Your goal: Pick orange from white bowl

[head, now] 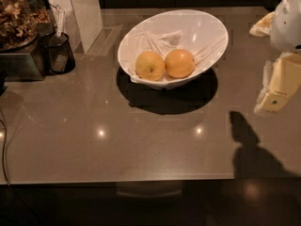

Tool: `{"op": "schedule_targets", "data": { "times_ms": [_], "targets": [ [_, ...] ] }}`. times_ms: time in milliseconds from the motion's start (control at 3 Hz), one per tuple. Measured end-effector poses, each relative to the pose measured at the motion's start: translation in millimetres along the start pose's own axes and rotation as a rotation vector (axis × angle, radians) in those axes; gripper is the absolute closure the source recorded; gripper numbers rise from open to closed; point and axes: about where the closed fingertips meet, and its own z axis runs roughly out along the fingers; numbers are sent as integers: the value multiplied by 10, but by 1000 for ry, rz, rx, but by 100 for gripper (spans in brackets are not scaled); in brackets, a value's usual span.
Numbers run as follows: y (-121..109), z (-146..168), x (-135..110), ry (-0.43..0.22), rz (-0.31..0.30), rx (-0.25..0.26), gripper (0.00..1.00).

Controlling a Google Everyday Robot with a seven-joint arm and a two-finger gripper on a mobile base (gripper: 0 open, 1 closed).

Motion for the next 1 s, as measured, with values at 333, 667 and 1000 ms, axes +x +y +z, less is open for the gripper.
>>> {"op": "schedule_targets", "data": {
  "times_ms": [333,667,1000],
  "targets": [
    [-185,19,-273,-81,-53,-10,0],
    [-346,148,-559,-155,-97,-53,0],
    [-365,189,-591,-163,-97,-56,0]
  ]
}}
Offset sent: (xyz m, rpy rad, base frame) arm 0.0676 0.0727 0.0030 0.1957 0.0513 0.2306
